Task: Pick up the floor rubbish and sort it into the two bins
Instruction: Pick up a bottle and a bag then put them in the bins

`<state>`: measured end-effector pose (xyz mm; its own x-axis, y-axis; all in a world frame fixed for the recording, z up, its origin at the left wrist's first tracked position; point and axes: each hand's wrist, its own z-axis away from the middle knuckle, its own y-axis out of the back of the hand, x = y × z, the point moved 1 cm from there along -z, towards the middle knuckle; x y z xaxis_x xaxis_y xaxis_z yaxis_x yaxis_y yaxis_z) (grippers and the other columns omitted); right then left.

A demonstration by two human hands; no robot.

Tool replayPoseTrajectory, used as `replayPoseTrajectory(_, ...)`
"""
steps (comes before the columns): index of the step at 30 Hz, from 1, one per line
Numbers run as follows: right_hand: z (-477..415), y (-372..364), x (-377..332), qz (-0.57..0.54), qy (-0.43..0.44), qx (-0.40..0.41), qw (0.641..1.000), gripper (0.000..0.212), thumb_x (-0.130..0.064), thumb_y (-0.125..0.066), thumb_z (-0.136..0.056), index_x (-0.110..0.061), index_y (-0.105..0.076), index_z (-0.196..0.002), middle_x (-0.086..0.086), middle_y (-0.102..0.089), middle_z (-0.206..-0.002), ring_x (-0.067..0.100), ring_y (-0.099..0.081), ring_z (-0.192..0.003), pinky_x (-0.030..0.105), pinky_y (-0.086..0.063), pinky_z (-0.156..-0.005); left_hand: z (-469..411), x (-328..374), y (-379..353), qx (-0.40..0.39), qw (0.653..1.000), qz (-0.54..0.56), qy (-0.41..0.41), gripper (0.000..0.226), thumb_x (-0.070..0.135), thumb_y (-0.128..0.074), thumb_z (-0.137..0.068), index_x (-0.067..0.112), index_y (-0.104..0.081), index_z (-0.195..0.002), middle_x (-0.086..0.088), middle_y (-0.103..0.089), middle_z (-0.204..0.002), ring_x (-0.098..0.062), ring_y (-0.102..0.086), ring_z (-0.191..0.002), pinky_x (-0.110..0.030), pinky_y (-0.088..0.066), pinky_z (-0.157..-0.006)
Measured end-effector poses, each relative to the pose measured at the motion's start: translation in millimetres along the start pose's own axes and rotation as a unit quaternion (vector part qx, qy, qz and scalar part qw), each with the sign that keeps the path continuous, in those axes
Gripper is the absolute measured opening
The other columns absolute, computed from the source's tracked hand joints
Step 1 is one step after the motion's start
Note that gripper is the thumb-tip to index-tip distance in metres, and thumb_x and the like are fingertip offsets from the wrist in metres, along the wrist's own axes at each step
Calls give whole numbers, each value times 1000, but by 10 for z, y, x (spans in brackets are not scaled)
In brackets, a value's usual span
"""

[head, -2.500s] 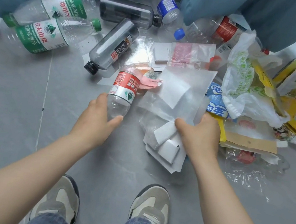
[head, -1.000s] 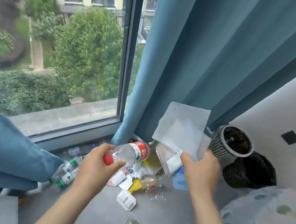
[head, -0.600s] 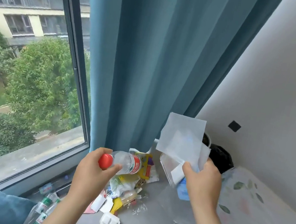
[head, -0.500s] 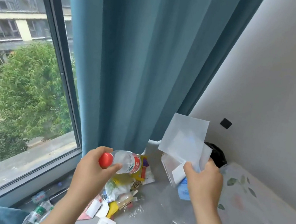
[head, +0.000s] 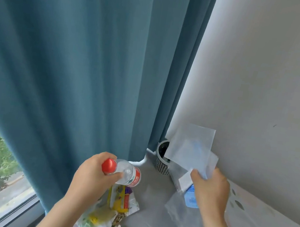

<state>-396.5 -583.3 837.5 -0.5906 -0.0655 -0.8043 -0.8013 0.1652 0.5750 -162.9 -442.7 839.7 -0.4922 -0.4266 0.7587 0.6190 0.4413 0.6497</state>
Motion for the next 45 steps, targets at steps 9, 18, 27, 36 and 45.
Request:
replayPoseTrajectory(9, -926, 194, 307, 12, -19, 22, 1000, 19, -18, -67, -79, -3, -56, -73, 8, -62, -68, 29, -57, -64, 36, -46, -59, -678, 660, -709, -35, 999, 1, -28, 37, 34, -80, -71, 34, -61, -103, 16, -64, -95, -8, -59, -85, -17, -41, -64)
replayPoseTrajectory(18, -1557, 234, 480, 5, -48, 63, 997, 14, -14, -66, -79, -5, -57, -74, 7, -63, -68, 27, -60, -64, 34, -47, -60, -1388, 1066, -1259, -110, 992, 8, -60, 30, 31, -78, -75, 40, -55, -92, 18, -60, -87, -6, -57, -80, -19, -42, -62)
replayPoseTrajectory(27, -2322, -56, 459, 49, -69, 60, 995, 16, -9, -64, -77, -9, -51, -68, 2, -55, -58, 24, -53, -56, 27, -38, -49, -2474, 1311, -1717, -147, 987, 22, -66, 32, 30, -81, -70, 36, -59, -92, 14, -62, -92, -10, -57, -84, -24, -42, -66)
replayPoseTrajectory(36, -2942, -362, 493, 79, -97, 62, 990, 32, -8, -62, -78, -16, -38, -60, -5, -38, -50, 12, -34, -46, 25, -25, -45, -3254, 1479, -2082, -173, 981, -26, -83, 35, 34, -82, -68, 34, -61, -95, 9, -63, -95, -17, -59, -86, -31, -51, -75)
replayPoseTrajectory(45, -3718, -551, 768, 89, -113, 55, 988, 12, -15, -64, -78, -5, -58, -79, 11, -63, -67, 30, -61, -64, 38, -49, -55, -3807, 1750, -2515, -175, 979, -61, -88, 35, 35, -81, -71, 34, -58, -98, 8, -62, -98, -16, -58, -86, -26, -44, -68)
